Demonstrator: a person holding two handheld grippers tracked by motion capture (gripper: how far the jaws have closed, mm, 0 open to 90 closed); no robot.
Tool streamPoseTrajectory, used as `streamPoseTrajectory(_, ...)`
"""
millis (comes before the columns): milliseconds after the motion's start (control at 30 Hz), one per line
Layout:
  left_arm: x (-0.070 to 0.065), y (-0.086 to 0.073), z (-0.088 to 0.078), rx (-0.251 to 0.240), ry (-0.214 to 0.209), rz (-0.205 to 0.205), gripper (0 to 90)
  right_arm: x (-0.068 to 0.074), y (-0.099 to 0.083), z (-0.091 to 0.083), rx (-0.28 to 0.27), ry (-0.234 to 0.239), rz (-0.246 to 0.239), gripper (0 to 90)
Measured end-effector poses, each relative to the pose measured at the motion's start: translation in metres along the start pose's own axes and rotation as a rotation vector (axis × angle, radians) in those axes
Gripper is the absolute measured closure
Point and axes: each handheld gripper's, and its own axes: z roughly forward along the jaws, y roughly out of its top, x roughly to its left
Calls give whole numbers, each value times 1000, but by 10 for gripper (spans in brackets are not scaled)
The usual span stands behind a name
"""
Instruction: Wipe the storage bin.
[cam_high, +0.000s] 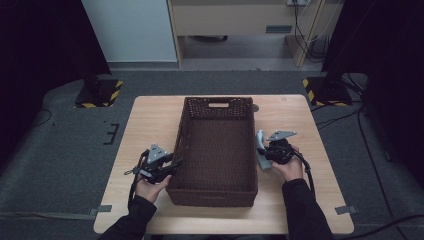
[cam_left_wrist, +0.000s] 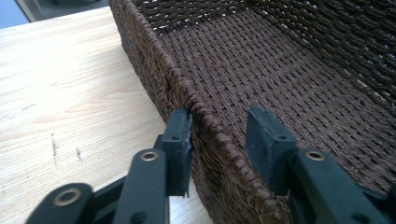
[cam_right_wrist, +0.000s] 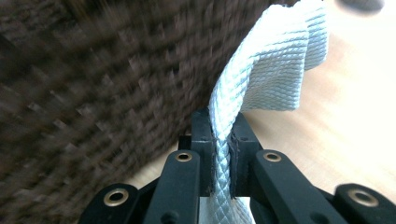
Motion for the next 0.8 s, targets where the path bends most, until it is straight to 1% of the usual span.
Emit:
streamPoseTrajectory(67,0,0,0,0,7,-19,632,2,-4,7,26,8,6,840)
streamPoseTrajectory(133,-2,1,0,-2,28,-32,657,4,-3,7,25,10,0,840)
streamPoseTrajectory(200,-2,1,1,-3,43,-43,683,5,2,-1,-10,13,-2,840)
streamPoseTrajectory(233,-2,2,1,-6,46,-45,688,5,5,-7,-38,17,2,840)
streamPoseTrajectory(300,0,3,3,-5,49,-47,691,6,13,-22,-104,17,-3,840)
streamPoseTrajectory(367,1,4,5,-5,55,-51,693,7,21,-35,-173,31,-9,840)
streamPoseTrajectory(400,1,5,7,-6,60,-53,694,8,24,-40,-188,31,-19,840)
streamPoseTrajectory(467,1,6,9,-9,63,-60,694,9,28,-44,-196,31,-36,840)
streamPoseTrajectory(533,1,8,11,-8,67,-60,693,9,28,-41,-171,21,-45,840)
streamPoseTrajectory(633,2,7,11,-17,59,-62,671,8,20,-28,-111,18,-42,841)
streamPoseTrajectory(667,3,6,11,-22,63,-56,651,7,16,-22,-89,18,-36,840)
streamPoseTrajectory(700,3,6,11,-22,70,-55,614,6,12,-15,-54,15,-26,840)
streamPoseTrajectory(733,4,6,10,-21,72,-56,577,6,10,-12,-35,12,-25,840)
streamPoseTrajectory(800,5,6,8,-27,63,-49,537,7,2,-1,-1,19,-19,840)
